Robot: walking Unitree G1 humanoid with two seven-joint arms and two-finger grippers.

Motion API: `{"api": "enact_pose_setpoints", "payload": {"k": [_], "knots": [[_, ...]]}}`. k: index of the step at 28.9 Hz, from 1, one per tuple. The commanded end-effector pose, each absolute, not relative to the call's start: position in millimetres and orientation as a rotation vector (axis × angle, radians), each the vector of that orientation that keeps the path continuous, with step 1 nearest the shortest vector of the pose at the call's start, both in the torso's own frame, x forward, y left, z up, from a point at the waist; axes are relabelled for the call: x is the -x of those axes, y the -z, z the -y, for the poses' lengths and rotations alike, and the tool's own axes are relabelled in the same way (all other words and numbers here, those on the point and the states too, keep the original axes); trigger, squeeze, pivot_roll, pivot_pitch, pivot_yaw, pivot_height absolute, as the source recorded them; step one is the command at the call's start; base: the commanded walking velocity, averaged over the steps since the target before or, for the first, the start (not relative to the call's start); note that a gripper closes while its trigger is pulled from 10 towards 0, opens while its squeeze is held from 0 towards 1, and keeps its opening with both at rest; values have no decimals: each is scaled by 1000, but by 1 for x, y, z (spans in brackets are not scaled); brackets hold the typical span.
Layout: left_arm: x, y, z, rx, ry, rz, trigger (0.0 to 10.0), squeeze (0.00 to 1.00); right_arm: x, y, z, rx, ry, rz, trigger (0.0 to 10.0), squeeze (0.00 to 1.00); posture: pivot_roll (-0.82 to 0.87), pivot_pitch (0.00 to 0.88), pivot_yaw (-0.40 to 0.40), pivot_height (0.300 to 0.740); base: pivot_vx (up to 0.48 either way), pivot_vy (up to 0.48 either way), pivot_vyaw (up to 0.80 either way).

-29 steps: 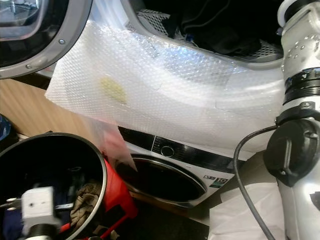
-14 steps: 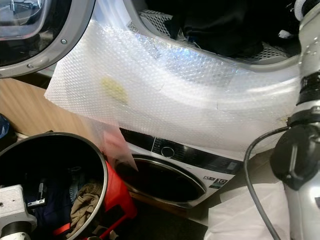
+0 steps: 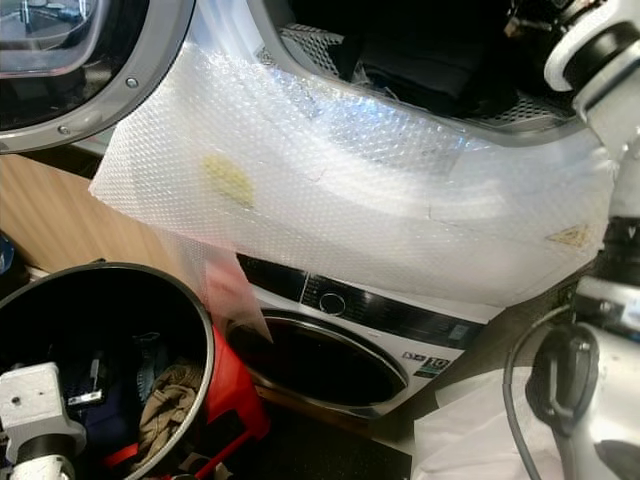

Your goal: Clothes washing

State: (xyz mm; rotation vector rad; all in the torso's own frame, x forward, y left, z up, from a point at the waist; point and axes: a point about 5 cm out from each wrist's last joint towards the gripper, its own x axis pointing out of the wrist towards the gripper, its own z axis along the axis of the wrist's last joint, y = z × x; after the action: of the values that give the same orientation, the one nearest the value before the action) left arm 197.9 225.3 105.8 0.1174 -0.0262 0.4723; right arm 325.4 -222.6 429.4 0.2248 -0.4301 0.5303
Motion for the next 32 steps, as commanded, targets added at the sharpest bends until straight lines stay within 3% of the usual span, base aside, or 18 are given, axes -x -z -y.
{"api": "enact_pose_setpoints", "payload": {"k": [1,3,9,10,17,23,32], "knots": [[-196,-98,-223,-110,-460,-8,10000,0,-311,-439,229,-216,-545,486,10000,0,10,155,-149,740,0,0,0],[-198,-97,-222,-108,-452,-4,10000,0,-292,-439,229,-217,-648,540,10000,0,6,154,-146,740,0,0,0],[-199,-97,-221,-105,-446,-2,10000,0,-273,-431,225,-220,-770,564,10000,0,3,152,-146,740,0,0,0],[-200,-97,-220,-103,-443,-2,10000,0,-265,-422,220,-229,-873,555,10000,0,3,151,-145,740,0,0,0],[-205,-98,-220,-102,-433,8,10000,0,-237,-385,200,-259,-1125,549,10000,0,15,143,-130,740,0,0,0],[-212,-100,-223,-107,-416,19,10000,0,-226,-368,202,-324,-1158,564,10000,0,15,127,-106,740,0,0,0],[-224,-105,-229,-118,-397,40,10000,0,-211,-304,205,-415,-1131,440,10000,0,22,96,-76,740,0,0,0]]}}
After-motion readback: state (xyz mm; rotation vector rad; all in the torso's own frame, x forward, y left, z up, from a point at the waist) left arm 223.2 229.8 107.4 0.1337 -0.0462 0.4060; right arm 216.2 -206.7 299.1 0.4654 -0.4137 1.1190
